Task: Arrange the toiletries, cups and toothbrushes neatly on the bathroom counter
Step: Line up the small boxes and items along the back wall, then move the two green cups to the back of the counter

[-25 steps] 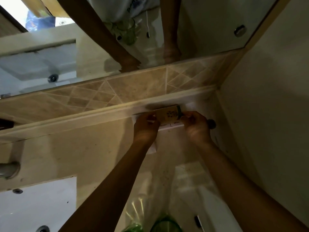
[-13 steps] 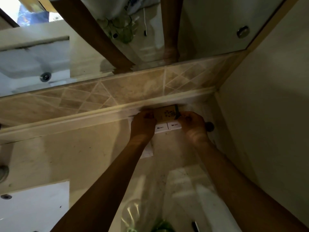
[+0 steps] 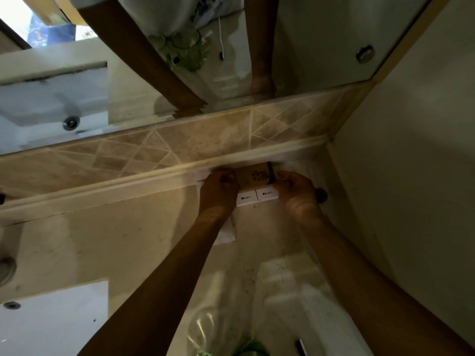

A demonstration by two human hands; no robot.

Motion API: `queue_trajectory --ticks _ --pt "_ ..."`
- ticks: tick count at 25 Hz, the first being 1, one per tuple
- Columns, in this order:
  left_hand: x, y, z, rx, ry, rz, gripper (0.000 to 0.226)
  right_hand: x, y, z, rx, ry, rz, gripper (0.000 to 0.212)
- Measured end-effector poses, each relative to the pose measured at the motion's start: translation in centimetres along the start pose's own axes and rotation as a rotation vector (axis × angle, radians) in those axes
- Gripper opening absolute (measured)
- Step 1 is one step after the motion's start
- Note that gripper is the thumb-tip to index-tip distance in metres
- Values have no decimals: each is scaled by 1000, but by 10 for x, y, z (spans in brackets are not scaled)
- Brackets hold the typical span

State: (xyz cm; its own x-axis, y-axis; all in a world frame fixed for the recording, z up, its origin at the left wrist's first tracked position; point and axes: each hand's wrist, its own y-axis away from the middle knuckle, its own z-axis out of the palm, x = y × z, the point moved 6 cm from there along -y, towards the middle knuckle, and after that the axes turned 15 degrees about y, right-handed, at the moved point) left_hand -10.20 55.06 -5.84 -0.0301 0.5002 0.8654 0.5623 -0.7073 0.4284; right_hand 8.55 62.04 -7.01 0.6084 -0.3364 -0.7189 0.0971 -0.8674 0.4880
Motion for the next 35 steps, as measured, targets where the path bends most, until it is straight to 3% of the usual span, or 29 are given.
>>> queue_trajectory --ticks 4,6,10,18,25,29,33,35 --pt "-1 10 -12 15 8 31 25 6 18 -7 79 -151 -1 26" --pt "-1 22 -26 17 -5 46 24 14 36 -9 87 -179 30 25" --pt "-8 61 -70 5 0 42 24 33 84 -9 8 66 46 24" --pt "-56 176 -150 -17 126 38 24 52 192 -6 -65 199 -163 17" --pt "-142 260 -189 78 219 -39 26 38 298 23 5 347 -392 19" --pt "-162 288 -191 77 294 -38 17 39 348 59 -101 465 -404 13" --pt "-166 300 -181 -12 373 -91 26 63 372 82 -181 684 -378 62" --pt "-168 303 -174 -59 395 -104 29 72 372 88 -193 756 -363 74"
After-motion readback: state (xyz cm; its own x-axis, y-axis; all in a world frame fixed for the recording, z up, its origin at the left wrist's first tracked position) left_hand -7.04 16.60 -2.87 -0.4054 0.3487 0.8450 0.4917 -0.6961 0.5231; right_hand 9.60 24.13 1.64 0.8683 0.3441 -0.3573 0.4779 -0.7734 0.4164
